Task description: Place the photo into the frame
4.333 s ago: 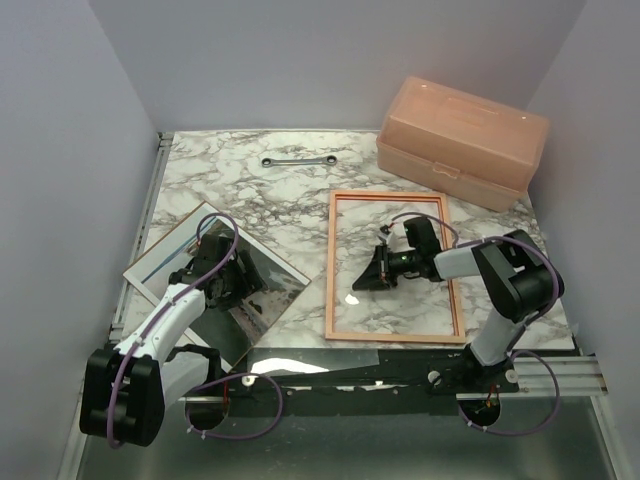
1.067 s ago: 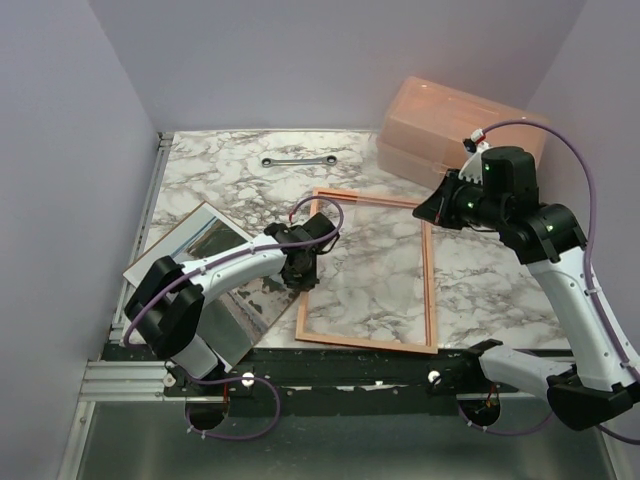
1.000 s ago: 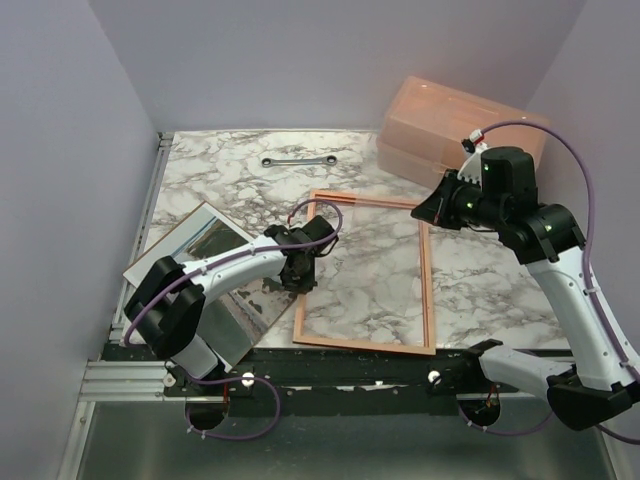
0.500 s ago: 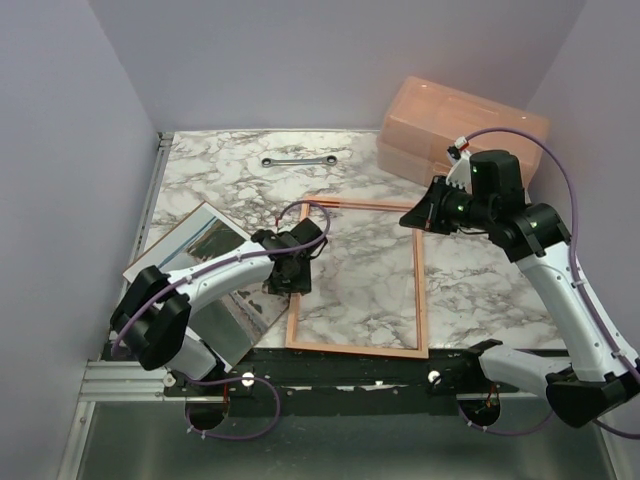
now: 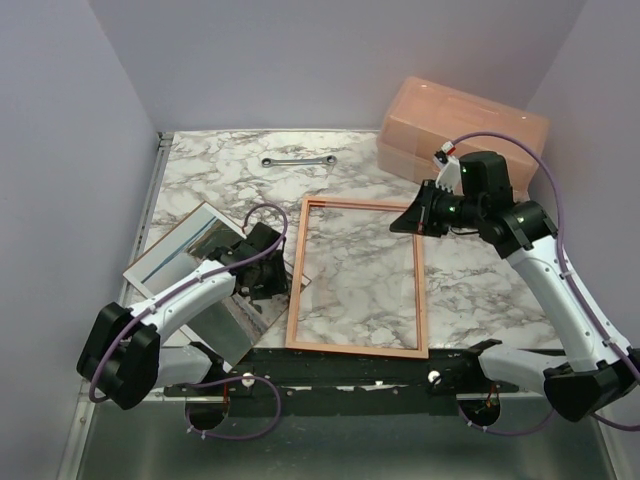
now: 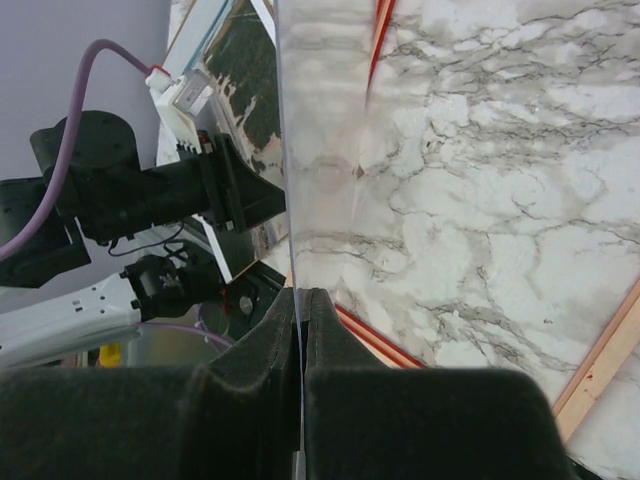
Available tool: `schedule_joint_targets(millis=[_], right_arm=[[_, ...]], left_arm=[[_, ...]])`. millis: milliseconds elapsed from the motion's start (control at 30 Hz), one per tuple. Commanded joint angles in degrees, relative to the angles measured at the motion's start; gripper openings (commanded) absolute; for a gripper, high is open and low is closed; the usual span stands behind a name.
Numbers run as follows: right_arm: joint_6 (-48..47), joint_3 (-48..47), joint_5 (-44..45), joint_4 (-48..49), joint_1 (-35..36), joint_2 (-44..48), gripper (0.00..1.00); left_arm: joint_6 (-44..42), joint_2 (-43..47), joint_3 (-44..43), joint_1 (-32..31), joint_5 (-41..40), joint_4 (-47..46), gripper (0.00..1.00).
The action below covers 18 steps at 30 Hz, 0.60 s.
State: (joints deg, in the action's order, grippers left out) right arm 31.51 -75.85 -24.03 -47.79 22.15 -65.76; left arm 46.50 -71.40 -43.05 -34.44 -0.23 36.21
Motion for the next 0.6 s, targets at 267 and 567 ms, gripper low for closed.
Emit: schedule_joint_targets(millis=[267,567], right_arm=[[1.31,2.01,-10.4,3.09,-2.33,-1.92,0.0],[1.4,6.69,-18.08,5.3,-6.81,-2.26,0.0]], left_arm=[[-1.35,-0.19,5.24,2.55,8.86,-10.0,0.42],[-0.98,-3.36,5.34,2.54,7.41,-9.86,0.35]])
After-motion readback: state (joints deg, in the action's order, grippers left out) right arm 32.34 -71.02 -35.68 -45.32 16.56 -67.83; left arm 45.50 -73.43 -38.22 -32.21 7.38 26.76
